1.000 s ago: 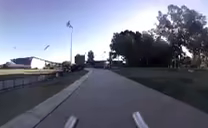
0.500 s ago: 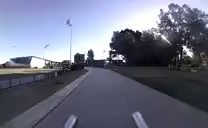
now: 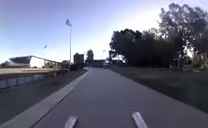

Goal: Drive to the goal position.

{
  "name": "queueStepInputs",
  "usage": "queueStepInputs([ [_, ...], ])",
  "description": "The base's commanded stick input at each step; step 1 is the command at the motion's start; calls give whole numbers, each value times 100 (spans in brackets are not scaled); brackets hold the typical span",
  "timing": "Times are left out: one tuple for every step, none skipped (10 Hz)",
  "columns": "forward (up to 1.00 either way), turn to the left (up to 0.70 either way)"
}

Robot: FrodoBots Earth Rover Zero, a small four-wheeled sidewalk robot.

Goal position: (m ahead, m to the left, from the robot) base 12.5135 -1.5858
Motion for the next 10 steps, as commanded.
queueStepInputs([
  [100, 0],
  [100, 0],
  [100, 0],
  [100, 0],
  [100, 0],
  [100, 0],
  [100, 0],
  [100, 0],
  [100, 0],
  [100, 0],
])
